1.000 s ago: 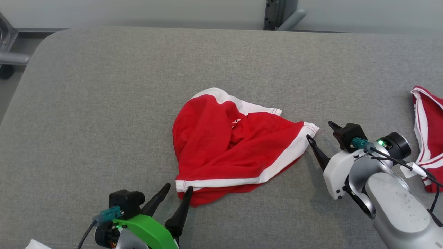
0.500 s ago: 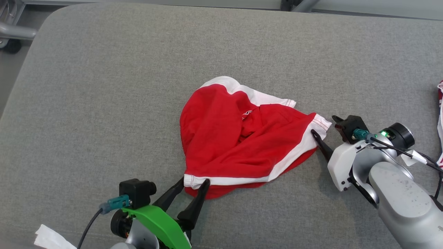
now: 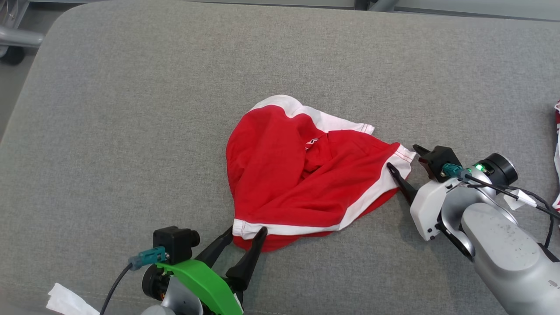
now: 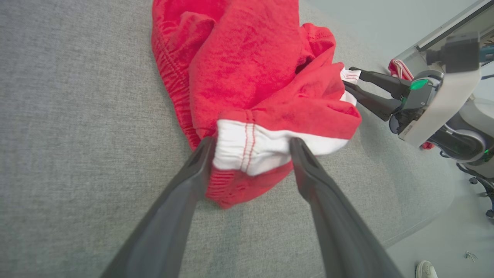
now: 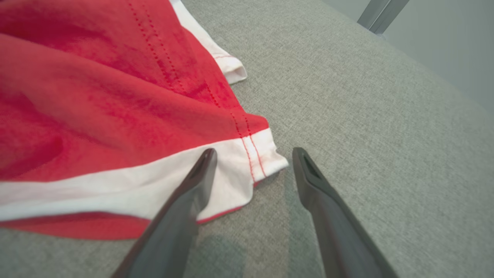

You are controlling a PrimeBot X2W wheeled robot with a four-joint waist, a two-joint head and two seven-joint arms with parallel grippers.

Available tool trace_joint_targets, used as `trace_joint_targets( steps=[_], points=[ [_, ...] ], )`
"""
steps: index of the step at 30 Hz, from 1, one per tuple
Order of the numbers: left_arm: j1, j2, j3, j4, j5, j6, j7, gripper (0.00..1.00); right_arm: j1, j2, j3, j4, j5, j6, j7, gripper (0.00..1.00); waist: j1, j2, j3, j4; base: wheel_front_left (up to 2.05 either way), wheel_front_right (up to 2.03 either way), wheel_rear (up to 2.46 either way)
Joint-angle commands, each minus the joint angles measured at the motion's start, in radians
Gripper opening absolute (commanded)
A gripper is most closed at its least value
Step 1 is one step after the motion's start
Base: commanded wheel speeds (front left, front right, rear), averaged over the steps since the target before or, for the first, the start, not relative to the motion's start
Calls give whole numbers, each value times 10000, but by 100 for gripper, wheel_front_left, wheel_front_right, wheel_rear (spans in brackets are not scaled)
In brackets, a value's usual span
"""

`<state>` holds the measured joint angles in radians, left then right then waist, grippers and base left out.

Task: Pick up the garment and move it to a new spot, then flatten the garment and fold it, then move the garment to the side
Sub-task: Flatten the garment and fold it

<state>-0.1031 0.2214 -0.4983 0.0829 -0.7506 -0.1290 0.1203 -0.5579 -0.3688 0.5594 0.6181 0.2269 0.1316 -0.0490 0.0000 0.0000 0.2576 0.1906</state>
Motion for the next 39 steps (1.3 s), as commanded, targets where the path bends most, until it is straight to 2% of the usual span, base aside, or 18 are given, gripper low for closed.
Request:
trace_joint_targets(
  steps=[1,6,7,8,9,10,12,18,23,28,33,36,39],
  points=[
    [-166,57,-15,30,-65,-26,-79,100,-87,-33,21,66,17,-18,-88,100,0,0,12,-4,0,0,0],
    [-230,96,-70,74,-141,-26,-86,100,-170,-42,64,206,61,-18,-208,100,0,0,31,-36,0,0,0],
    [-231,102,-75,82,-153,-26,-101,100,-180,-38,69,232,70,-18,-223,92,0,0,28,-46,0,0,0],
    [-241,127,-128,80,-165,-28,-65,100,-187,-28,74,261,81,-18,-243,77,0,0,24,-58,0,0,0],
    [-266,156,-180,64,-179,-26,-36,100,-195,-9,55,287,114,-18,-267,53,0,0,21,-72,0,0,0],
    [-271,178,-203,54,-212,-26,-41,73,-197,11,44,318,148,-18,-295,36,0,0,14,-86,0,0,0],
    [-282,237,-304,32,-270,-28,-67,0,-203,57,2,367,195,-18,-408,0,0,0,-19,-129,0,0,0],
    [-176,379,-525,29,-673,-28,-145,0,125,294,-10,508,691,-18,-647,0,0,0,-290,-391,0,0,0],
    [39,681,-191,-508,-1020,30,-258,0,510,382,-532,69,1445,-18,-1115,0,0,0,-650,-772,0,0,0],
    [350,1201,547,-2202,-1317,418,-251,0,1165,174,-1290,-1160,2234,-18,-1272,0,0,0,-964,-1343,0,0,0],
    [618,1857,1186,-4188,-1375,976,49,0,2014,-90,-2058,-2598,2418,-18,-1019,0,0,0,-1148,-1902,0,0,0],
    [561,2026,1412,-4814,-1364,1161,166,0,2363,-75,-2413,-3225,2497,-18,-857,0,0,0,-1230,-2114,0,0,0],
    [359,2186,1599,-5722,-1467,1358,385,0,2858,88,-2986,-4539,2979,-18,-561,0,0,0,-1341,-2440,0,0,0]
  ],
)
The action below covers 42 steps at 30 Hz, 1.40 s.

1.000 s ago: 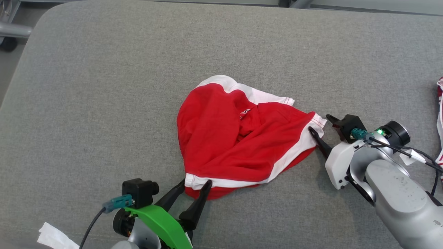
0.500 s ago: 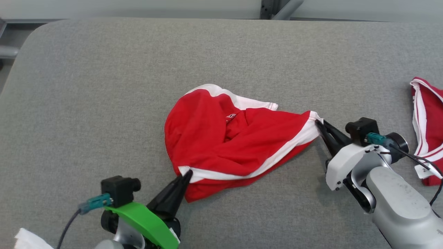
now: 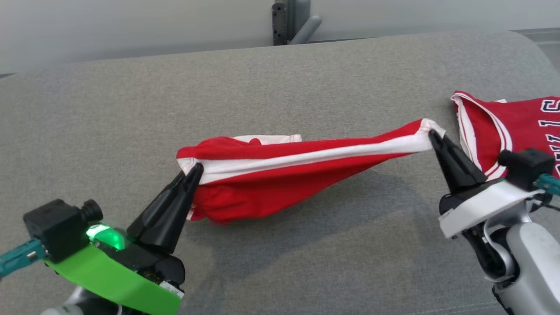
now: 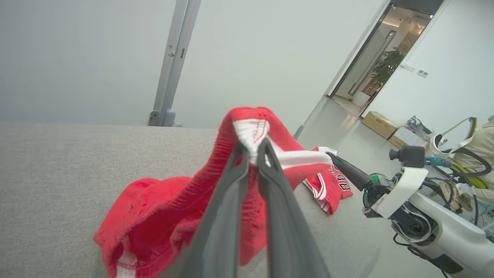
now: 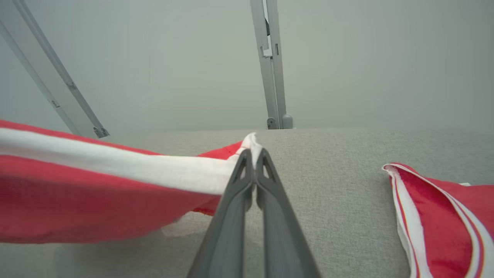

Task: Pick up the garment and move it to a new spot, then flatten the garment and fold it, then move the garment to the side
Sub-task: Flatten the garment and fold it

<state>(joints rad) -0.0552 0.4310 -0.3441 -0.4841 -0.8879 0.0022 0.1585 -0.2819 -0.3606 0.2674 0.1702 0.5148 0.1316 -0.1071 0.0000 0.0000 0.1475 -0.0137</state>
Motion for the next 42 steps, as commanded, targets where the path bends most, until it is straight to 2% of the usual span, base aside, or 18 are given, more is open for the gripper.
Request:
trace_joint_targets(
  steps=[1,7,11,16,21,22,23,24,25,26,30,33,36,37,39,42],
  points=[
    [-188,153,128,-293,-123,115,108,0,236,43,-334,-557,294,-18,118,0,0,0,-264,-509,0,0,0],
    [-1269,716,529,-1128,-322,362,1134,0,491,401,-2083,-3658,1115,-17,1190,0,0,0,-185,-1078,0,0,0],
    [-2853,968,628,-769,-921,310,2203,0,-322,744,-2898,-4856,1438,-17,2239,0,0,0,142,-1321,0,0,0],
    [-5522,811,395,749,-1241,201,3329,0,-1993,1079,-3171,-4651,987,-17,3208,0,0,0,882,-1461,0,0,0],
    [-7821,166,-62,3387,-1018,-193,3553,0,-3911,1429,-2771,-2833,316,-14,3465,0,0,0,1441,-1499,0,0,0],
    [-8757,-133,-60,4617,-731,-336,3258,0,-4943,1543,-2665,-1936,-193,-12,3063,0,0,0,1703,-1523,0,0,0],
    [-9212,-320,-99,5184,-582,-483,3026,0,-5443,1743,-2689,-1376,-372,-10,2832,0,0,0,1838,-1535,0,0,0],
    [-9212,-320,-99,5184,-582,-483,3026,0,-5443,1743,-2689,-1376,-372,-10,2832,0,0,0,1838,-1535,0,0,0],
    [-10044,-617,-9,6508,-260,-596,2352,0,-6566,1976,-2743,-381,-1036,-12,2189,0,0,0,2052,-1539,0,0,0],
    [-10464,-752,-12,7166,-62,-695,2010,0,-7141,2285,-2806,116,-1201,-10,1859,0,0,0,2122,-1566,0,0,0],
    [-12198,-901,126,9318,873,-961,2,0,-9407,2868,-3439,2005,-1973,-21,331,0,0,0,2512,-1766,0,0,0],
    [-12637,-1049,173,10628,1250,-1167,-1867,0,-10218,3033,-3281,3310,-2187,-30,-846,0,0,0,2583,-1860,0,0,0],
    [-12612,-1283,15,11394,1127,-1296,-3310,0,-10313,3059,-2522,4175,-1464,-27,-1393,0,0,0,2705,-1809,0,0,0],
    [-12612,-1283,15,11394,1127,-1296,-3310,0,-10313,3059,-2522,4175,-1464,-27,-1393,0,0,0,2705,-1809,0,0,0],
    [-11990,-1449,-666,11409,864,-1327,-3720,0,-9656,3075,-1956,4491,-1166,-20,-1519,0,0,0,2718,-1722,0,0,0],
    [-10799,-1142,-1744,10948,202,-1331,-4074,0,-8322,3075,-1393,4341,-895,-18,-1580,0,0,0,2631,-1543,0,0,0]
  ],
)
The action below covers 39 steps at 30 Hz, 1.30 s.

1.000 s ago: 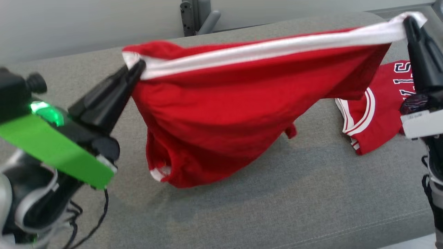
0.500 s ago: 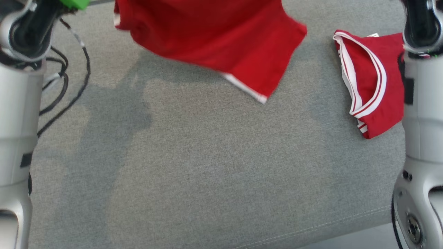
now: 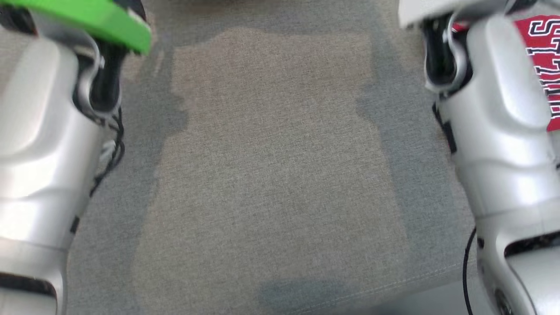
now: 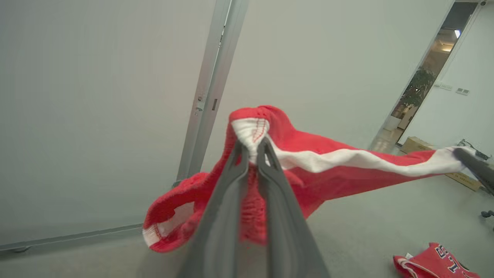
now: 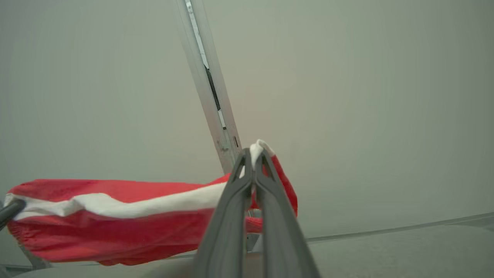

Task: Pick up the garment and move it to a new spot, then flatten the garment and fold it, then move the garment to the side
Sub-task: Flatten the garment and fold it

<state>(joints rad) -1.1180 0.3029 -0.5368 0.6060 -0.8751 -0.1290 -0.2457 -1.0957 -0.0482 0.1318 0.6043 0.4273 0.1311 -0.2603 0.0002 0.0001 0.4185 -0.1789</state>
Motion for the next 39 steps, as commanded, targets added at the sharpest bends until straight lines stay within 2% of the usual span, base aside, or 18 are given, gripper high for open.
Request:
trace_joint_targets(
  steps=[1,5,9,11,15,23,30,35,39],
  points=[
    [273,218,-14,-142,-243,-20,-99,0,372,-45,22,-258,-91,-8,-54,0,-2,-1,-104,181,0,0,0],
    [2026,490,-775,-919,-1009,-23,-202,0,3151,-277,-271,-1379,-31,-11,-44,0,-2,-1,-200,565,0,0,0],
    [3410,754,-783,-1843,-835,-23,-194,0,5477,-552,-518,-2668,-138,-9,-45,0,-2,-1,-313,935,0,0,0],
    [4056,764,-566,-2142,-760,-10,-197,0,6342,-778,-494,-3223,-417,-12,-48,0,-2,-1,-470,1016,0,0,0],
    [5389,608,-279,-2582,-467,-4,-198,0,7735,-723,-664,-4045,-475,-12,-48,0,-2,-1,-887,1144,0,0,0],
    [8169,-105,263,-3096,-273,-5,-198,0,10054,-625,-789,-5024,-741,-12,-49,0,-2,-1,-2274,1223,0,0,0],
    [10220,-608,558,-3279,-42,-4,-201,0,11941,-597,-1189,-5157,-1384,-14,-50,0,-2,-1,-3311,1329,0,0,0],
    [11309,-843,763,-3339,446,-2,-201,0,12817,-490,-1433,-5334,-1362,-19,-50,0,-2,-1,-3536,1339,0,0,0],
    [11829,-1015,767,-3531,418,-2,-201,0,13145,-429,-1433,-5570,-1225,-17,-50,0,-2,-1,-3559,1300,0,0,0]
  ],
)
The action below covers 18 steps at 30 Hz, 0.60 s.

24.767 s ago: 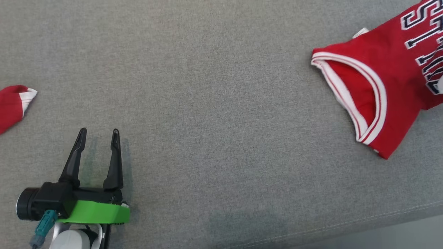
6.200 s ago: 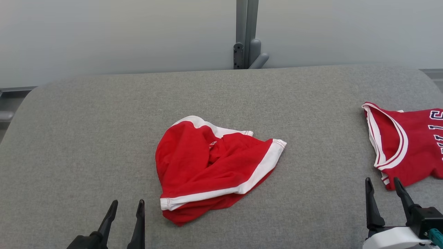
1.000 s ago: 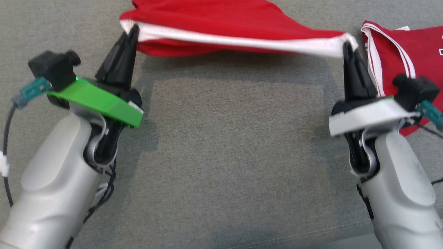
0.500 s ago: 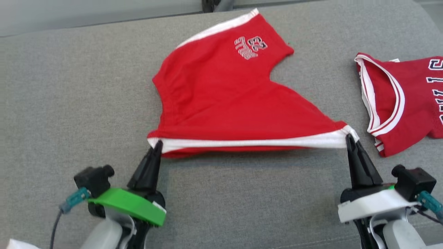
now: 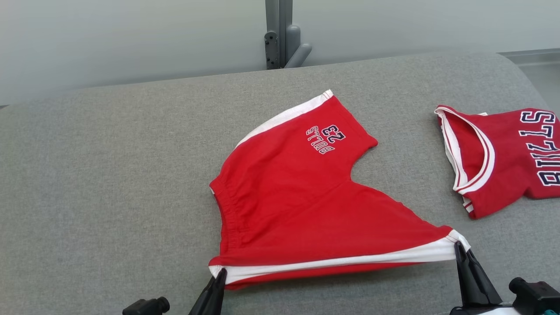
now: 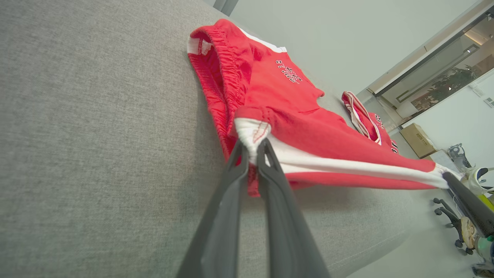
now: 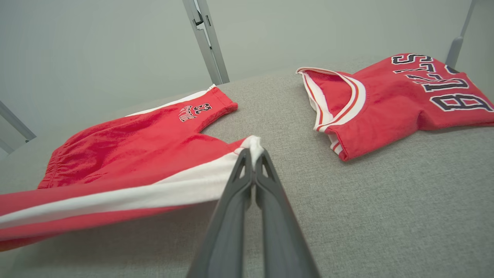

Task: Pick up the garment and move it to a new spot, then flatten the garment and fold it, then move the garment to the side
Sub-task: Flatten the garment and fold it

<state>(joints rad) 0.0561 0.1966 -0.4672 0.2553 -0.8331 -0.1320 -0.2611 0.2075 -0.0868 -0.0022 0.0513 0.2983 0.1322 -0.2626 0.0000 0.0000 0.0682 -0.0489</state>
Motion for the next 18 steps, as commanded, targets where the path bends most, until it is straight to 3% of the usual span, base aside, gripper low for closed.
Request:
trace_joint_targets(
  steps=[1,9,18],
  points=[
    [187,63,18,-98,48,28,-48,0,162,-35,-110,-132,84,-29,-27,0,0,0,-36,-13,0,0,0],
    [-459,20,32,-554,-85,38,218,0,-633,-96,-415,-448,182,-29,213,0,0,0,458,83,0,0,0],
    [-2096,-59,432,-1335,-317,491,983,0,-3273,-521,-389,371,245,-27,591,0,0,0,1815,340,0,0,0]
  ],
)
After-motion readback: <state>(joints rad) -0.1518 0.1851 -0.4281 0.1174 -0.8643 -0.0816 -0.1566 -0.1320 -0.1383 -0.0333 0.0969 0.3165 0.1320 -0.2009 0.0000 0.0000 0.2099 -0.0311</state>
